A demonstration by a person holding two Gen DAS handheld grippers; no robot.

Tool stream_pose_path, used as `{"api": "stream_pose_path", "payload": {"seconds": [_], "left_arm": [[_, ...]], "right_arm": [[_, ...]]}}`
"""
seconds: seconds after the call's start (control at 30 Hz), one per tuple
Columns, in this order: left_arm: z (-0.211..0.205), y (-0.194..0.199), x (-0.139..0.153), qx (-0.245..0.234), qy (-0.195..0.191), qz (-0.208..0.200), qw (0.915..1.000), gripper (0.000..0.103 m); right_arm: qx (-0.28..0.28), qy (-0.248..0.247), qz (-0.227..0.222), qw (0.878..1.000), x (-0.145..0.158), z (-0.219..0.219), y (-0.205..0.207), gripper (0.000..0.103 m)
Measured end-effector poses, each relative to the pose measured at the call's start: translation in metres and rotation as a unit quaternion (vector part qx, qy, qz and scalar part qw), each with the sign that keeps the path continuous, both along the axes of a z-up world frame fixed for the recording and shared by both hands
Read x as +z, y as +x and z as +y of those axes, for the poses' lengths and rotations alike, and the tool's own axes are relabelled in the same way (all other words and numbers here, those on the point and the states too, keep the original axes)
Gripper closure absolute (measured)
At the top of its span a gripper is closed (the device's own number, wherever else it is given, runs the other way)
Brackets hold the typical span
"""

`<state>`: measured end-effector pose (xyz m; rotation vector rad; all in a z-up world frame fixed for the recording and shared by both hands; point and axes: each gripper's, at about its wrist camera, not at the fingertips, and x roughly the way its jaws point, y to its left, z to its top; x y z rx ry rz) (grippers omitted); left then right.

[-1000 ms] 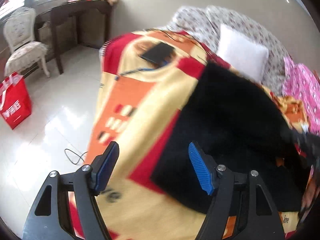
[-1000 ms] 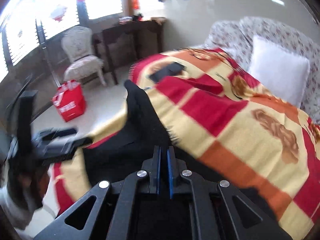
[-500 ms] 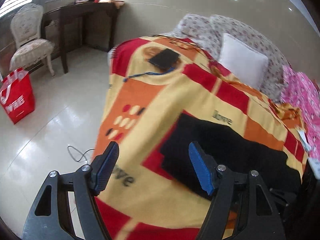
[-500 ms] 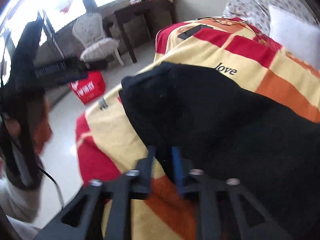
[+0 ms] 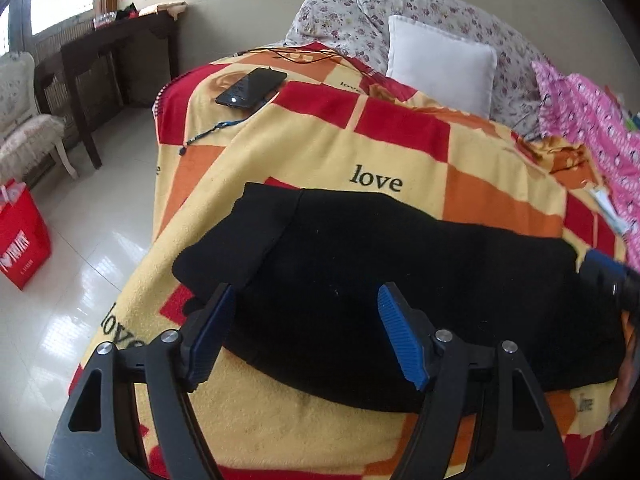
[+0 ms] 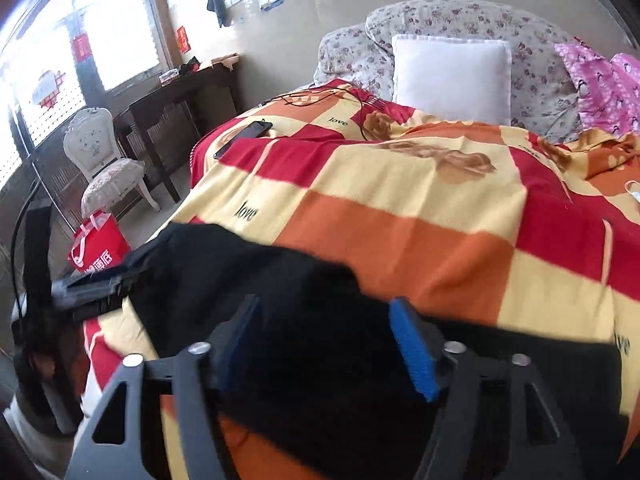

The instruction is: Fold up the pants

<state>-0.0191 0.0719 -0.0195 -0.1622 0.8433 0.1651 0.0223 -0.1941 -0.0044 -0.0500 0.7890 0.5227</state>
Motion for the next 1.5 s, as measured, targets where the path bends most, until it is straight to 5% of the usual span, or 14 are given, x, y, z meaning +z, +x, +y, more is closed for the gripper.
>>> {"api": "stream_pose_path", "payload": {"seconds": [0.07,0.1,0.13,0.17,0.23,0.37,0.5,0.6,0.77,1.0,1.27,1.5], "left_arm": [[-0.001,0.000,-0.002,0.002,0.001,0.005,1.0000,0.030],[0.000,0.000,-0.002,0.002,0.002,0.006,1.0000,0.030],[0.000,0.000,0.000,0.001,0.002,0.006,1.0000,0.030],[0.000,-0.001,0.002,-0.001,-0.001,0.005,1.0000,0.030],[0.000,-0.004,0.009,-0.005,-0.009,-0.006,0.9999,0.029],[-0.009,0.001,0.009,-0.014,0.007,-0.011,0.9998,0.029],[-0.013,0.011,-0.011,-0.013,0.025,0.013,0.9995,0.029],[-0.014,0.012,-0.020,-0.012,0.028,0.023,0.9993,0.029],[-0.018,0.009,-0.014,-0.014,0.030,0.021,0.9992,0.029],[-0.039,0.007,0.001,-0.035,0.019,0.004,0.9992,0.029],[-0.075,0.016,-0.012,-0.071,0.017,0.027,0.9970,0.029],[-0.085,0.017,-0.011,-0.081,0.012,0.029,0.9962,0.029]], "right_arm": [[0.012,0.004,0.015,1.000,-0.006,0.007,0.016,0.030],[0.019,0.001,0.022,1.000,-0.010,0.013,0.022,0.043],[0.027,-0.010,0.033,0.999,-0.015,0.020,0.025,0.086],[0.032,-0.039,0.038,0.998,-0.021,0.029,0.026,0.092],[0.038,-0.081,0.018,0.996,-0.021,0.037,0.014,0.092],[0.015,-0.076,-0.019,0.997,-0.003,0.027,0.000,0.092],[0.010,-0.099,0.012,0.995,-0.029,0.037,0.013,0.090],[-0.007,-0.078,0.027,0.997,-0.043,0.034,0.025,0.083],[-0.020,-0.038,0.014,0.999,-0.021,0.014,0.010,0.061],[-0.019,-0.021,-0.004,1.000,-0.005,-0.017,-0.031,0.059],[-0.054,-0.043,0.051,0.996,-0.052,-0.046,-0.044,0.059],[-0.106,-0.010,0.031,0.994,-0.031,-0.116,-0.081,0.051]]}}
